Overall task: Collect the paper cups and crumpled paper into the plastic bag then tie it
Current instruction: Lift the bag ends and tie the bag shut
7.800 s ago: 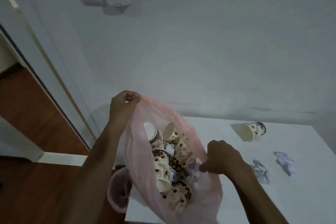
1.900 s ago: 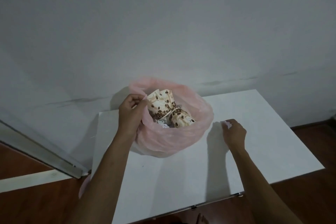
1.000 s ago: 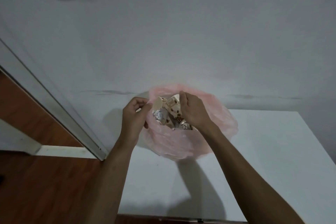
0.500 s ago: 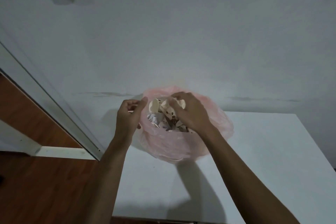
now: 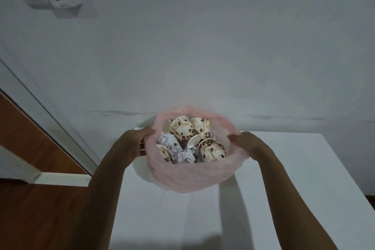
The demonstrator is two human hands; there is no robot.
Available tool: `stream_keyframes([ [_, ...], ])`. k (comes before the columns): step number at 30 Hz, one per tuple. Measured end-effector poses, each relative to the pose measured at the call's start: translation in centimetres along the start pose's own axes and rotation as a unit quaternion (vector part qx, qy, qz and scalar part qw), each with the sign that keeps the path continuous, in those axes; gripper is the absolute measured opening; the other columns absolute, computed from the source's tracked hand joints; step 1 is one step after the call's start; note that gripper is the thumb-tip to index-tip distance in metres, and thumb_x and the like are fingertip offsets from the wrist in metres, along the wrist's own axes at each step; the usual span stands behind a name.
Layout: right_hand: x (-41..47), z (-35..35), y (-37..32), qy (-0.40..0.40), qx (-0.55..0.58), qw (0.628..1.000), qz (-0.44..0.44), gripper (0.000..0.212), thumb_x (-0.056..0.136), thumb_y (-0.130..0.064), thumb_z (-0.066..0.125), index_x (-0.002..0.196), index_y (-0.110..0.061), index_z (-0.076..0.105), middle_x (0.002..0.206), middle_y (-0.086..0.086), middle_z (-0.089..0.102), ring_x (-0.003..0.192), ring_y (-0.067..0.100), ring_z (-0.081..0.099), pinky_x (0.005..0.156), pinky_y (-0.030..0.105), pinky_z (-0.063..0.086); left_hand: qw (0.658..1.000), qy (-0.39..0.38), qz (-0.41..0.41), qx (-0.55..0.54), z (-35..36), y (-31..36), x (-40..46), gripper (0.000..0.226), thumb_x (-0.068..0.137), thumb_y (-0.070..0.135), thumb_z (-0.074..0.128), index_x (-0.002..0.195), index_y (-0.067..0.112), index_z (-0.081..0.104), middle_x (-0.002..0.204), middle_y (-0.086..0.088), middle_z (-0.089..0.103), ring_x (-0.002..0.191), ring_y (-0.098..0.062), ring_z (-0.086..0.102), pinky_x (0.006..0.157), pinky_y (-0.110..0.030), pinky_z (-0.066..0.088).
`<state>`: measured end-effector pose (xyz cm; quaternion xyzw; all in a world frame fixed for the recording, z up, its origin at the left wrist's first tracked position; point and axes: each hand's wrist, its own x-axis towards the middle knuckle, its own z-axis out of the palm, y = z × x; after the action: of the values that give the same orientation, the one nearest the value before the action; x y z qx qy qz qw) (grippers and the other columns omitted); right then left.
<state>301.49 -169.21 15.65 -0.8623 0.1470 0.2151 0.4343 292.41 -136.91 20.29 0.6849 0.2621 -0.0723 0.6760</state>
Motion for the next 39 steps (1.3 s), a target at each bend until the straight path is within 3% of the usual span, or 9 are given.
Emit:
stream_keyframes([
  [6,-2.3,-3.2,-4.2,0.064,0.190,0.971,-0.131,0.006,0.088,-0.012,0.060,0.085,-0.008,0.058,0.075,0.010,0.058,0.065,0.023,0.054,0.057,0.027,0.042,0.974,0.127,0.178,0.061,-1.3,4.3,-0.3,0.034,0.075,-0.003,0.062,0.054,0.010,0.040,0.041,-0.001,0.035,0.037,-0.015,0.032,0.035,-0.014,0.024],
  [11,-5.6,-7.0,-9.2,0.280,0.229,0.893,-0.268,0.005,0.084,-0.012,0.060,0.086,-0.013,0.055,0.075,-0.001,0.057,0.065,0.016,0.052,0.056,0.025,0.041,0.950,0.205,0.233,0.043,-3.4,9.8,-0.3,0.039,0.078,-0.008,0.060,0.058,0.013,0.034,0.060,-0.008,0.032,0.048,-0.018,0.029,0.033,-0.012,0.028],
  [18,-6.1,-8.8,-9.9,0.338,0.175,0.885,-0.268,0.015,0.085,-0.013,0.053,0.071,-0.008,0.051,0.062,0.001,0.046,0.059,0.016,0.042,0.051,0.026,0.034,0.956,0.174,0.236,0.020,-4.2,12.2,-0.9,0.041,0.077,-0.002,0.060,0.056,0.020,0.033,0.056,-0.002,0.032,0.048,-0.016,0.030,0.034,-0.015,0.028],
  [21,-6.0,-9.0,-9.2,0.302,0.116,0.913,-0.248,0.017,0.085,-0.012,0.056,0.071,-0.003,0.055,0.061,0.004,0.047,0.063,0.021,0.044,0.053,0.027,0.033,0.948,0.193,0.254,0.008,-4.0,11.9,-1.0,0.044,0.074,-0.003,0.060,0.053,0.021,0.030,0.051,0.002,0.031,0.048,-0.016,0.031,0.033,-0.014,0.031],
  [24,-6.5,-9.6,-8.8,0.367,0.158,0.876,-0.272,0.021,0.085,-0.014,0.058,0.069,-0.003,0.051,0.059,0.003,0.043,0.057,0.018,0.038,0.051,0.028,0.029,0.947,0.184,0.260,-0.039,-4.1,12.0,-0.8,0.041,0.074,-0.003,0.058,0.055,0.020,0.030,0.055,-0.003,0.030,0.046,-0.018,0.030,0.034,-0.014,0.029],
  [28,-6.5,-9.7,-8.6,0.255,0.058,0.942,-0.212,0.014,0.083,-0.015,0.065,0.073,-0.007,0.059,0.070,0.009,0.057,0.070,0.027,0.055,0.062,0.030,0.042,0.970,0.139,0.198,-0.021,-3.5,10.8,-0.3,0.034,0.076,-0.003,0.057,0.061,0.018,0.036,0.064,-0.006,0.038,0.055,-0.018,0.037,0.037,-0.013,0.034],
  [32,-7.0,-10.6,-8.1,0.336,0.107,0.906,-0.234,0.015,0.076,-0.010,0.063,0.066,-0.005,0.054,0.058,0.005,0.051,0.056,0.025,0.052,0.052,0.033,0.047,0.954,0.171,0.240,-0.059,-4.6,11.8,-0.6,0.027,0.080,0.002,0.058,0.063,0.018,0.043,0.059,0.000,0.042,0.053,-0.015,0.041,0.042,-0.015,0.036],
  [36,-7.8,-10.6,-7.4,0.235,0.063,0.956,-0.162,0.007,0.077,-0.005,0.065,0.072,-0.006,0.060,0.069,0.008,0.059,0.053,0.026,0.065,0.048,0.040,0.059,0.963,0.159,0.218,0.021,-4.8,11.5,-0.7,0.031,0.075,0.006,0.063,0.059,0.019,0.040,0.062,-0.008,0.034,0.056,-0.020,0.036,0.045,-0.022,0.035],
  [39,-8.8,-11.4,-7.5,0.292,0.152,0.918,-0.221,0.013,0.074,0.001,0.064,0.070,-0.008,0.056,0.062,0.007,0.054,0.033,0.011,0.054,0.038,0.033,0.052,0.959,0.152,0.238,-0.008,-5.6,12.0,-1.5,0.030,0.079,0.005,0.060,0.061,0.019,0.041,0.061,-0.006,0.035,0.053,-0.017,0.037,0.045,-0.022,0.035],
])
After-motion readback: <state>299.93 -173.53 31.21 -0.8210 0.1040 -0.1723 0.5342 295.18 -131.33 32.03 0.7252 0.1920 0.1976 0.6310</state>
